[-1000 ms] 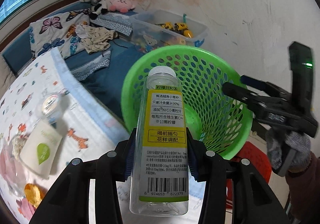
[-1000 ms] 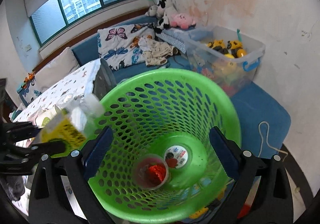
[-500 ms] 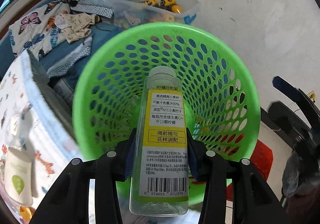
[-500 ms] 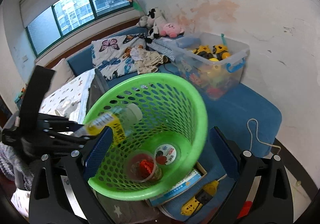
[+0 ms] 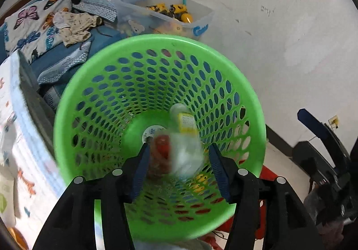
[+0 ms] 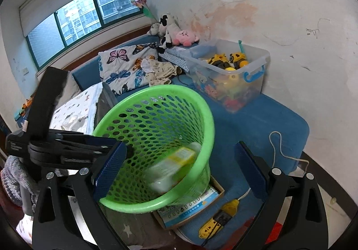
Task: Collect trash
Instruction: 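Carry the yellow-label bottle over the basket and open the left tool, then grasp the blue-white milk carton with the right tool while the left tool reaches the pink package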
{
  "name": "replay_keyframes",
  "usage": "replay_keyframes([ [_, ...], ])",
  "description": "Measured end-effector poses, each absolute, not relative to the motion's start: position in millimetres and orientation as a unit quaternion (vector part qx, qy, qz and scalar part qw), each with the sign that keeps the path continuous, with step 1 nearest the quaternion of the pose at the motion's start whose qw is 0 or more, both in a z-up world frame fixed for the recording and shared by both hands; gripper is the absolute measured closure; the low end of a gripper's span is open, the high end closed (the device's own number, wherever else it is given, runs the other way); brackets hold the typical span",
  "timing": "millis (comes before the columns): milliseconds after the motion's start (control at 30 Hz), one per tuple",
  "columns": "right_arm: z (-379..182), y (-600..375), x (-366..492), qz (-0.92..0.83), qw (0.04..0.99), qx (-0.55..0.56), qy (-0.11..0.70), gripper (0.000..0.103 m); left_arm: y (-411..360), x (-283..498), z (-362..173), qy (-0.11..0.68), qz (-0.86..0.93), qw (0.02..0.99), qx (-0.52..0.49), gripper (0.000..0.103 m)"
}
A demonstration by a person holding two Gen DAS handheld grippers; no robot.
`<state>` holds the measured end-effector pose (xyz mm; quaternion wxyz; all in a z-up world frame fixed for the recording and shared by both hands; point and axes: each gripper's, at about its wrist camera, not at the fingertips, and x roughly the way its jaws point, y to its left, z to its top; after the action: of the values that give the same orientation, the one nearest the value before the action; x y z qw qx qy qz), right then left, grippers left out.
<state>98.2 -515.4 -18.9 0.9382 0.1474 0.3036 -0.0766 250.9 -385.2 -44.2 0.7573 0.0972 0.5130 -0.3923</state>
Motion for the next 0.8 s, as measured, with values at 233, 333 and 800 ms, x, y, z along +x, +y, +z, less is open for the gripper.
replay_keyframes([
  [233,-12.9,-496.3,94.2,-0.056,0.941,0.141,0.301,0.007,-324.2,233.2,-19.1,0.483,-0.365,0.792,0.075,0.05],
  [333,-9.5,-482.2,93.8,-0.041,0.943,0.139,0.3,0.007,-287.2,219.2,-9.6,0.469,-0.338,0.813,0.071,0.05],
  [800,-4.2,-388.1,105.7,0.047,0.94,0.119,0.316,0.007,-125.3,169.4,-8.7,0.436,-0.198,0.877,0.03,0.047],
])
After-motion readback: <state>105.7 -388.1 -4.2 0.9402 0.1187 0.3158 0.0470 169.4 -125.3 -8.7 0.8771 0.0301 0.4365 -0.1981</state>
